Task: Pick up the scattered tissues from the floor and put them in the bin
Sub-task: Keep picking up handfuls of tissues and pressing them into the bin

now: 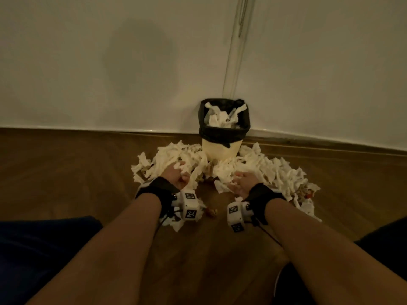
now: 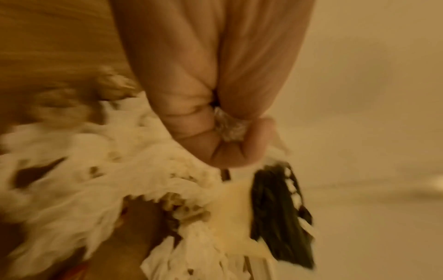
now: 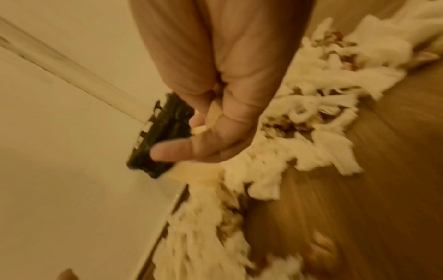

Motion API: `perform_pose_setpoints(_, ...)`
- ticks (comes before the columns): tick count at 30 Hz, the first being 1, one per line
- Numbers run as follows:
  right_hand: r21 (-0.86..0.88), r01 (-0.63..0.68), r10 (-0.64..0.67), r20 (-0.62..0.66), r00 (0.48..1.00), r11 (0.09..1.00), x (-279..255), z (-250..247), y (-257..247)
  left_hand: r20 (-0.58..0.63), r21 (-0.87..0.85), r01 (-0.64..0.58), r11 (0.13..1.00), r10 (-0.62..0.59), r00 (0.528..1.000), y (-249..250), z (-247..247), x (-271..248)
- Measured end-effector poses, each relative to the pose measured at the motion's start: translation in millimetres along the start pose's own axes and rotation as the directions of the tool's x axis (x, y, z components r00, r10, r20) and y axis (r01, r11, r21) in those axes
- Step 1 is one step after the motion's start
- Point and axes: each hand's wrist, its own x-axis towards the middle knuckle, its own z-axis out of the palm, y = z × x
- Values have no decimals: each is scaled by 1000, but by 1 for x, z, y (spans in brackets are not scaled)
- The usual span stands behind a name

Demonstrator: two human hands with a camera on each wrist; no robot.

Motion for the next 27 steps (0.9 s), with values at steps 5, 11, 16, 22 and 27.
perform_pose_setpoints(5,119,152,-145,-65,987,981,12,-11,-104,14,369,-294,881,311,950,52,75,-7)
perform_pose_setpoints(11,67,235,-229,-84,970,970,32,-4,-191,104,337,-328,883,311,945,96,133,14)
perform_pose_setpoints(16,-348,346,-377,-26,926,871,68,-1,-202,126,477,-363,800,347,930,94,152,52)
perform_pose_setpoints(22,-566,443,-537,0,843,696,98,4,-181,193,680,-457,573,461,866,75,149,95)
perform_pose_setpoints(27,-536,490,-574,13,819,687,109,7,-172,141,527,-440,727,435,889,76,148,107)
